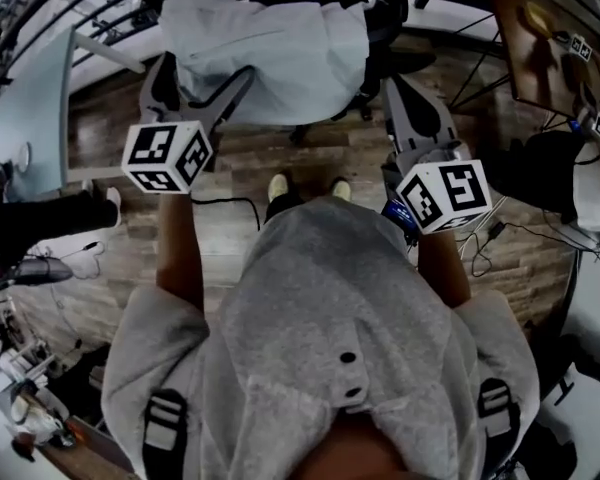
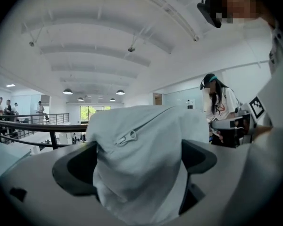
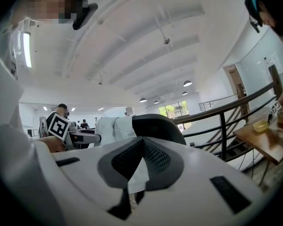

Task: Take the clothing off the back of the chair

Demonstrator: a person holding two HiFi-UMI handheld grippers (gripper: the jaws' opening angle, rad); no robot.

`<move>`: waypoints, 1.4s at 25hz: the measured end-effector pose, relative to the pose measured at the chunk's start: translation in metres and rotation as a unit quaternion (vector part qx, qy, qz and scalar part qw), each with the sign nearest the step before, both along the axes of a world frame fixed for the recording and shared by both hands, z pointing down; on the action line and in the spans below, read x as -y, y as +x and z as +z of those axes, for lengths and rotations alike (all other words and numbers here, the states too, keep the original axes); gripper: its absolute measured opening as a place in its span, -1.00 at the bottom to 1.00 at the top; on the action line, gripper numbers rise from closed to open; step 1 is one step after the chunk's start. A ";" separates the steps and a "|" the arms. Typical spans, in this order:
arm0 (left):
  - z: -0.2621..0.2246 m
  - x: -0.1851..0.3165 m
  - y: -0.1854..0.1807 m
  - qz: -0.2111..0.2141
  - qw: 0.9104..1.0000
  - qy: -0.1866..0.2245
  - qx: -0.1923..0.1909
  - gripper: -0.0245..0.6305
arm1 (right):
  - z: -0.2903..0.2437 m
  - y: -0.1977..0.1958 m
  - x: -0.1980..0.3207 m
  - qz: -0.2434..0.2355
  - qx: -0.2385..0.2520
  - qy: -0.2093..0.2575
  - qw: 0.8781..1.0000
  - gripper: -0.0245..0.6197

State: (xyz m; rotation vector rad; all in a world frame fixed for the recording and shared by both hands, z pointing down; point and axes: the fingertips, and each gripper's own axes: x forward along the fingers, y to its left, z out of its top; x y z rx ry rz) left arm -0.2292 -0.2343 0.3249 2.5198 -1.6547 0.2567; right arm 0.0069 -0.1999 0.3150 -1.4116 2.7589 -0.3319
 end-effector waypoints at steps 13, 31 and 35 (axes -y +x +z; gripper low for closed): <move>-0.011 -0.015 0.077 -0.042 0.995 0.017 -0.084 0.73 | -0.009 0.011 -0.011 -0.007 0.009 0.003 1.000 -0.90; -0.043 -0.033 0.059 -0.114 0.984 0.051 -0.125 -0.83 | -0.010 0.019 -0.018 -0.035 0.010 0.005 0.999 -0.90; -0.056 -0.037 0.060 -0.120 0.984 0.073 -0.106 -0.84 | -0.015 0.020 -0.019 -0.038 0.013 0.011 0.999 -0.90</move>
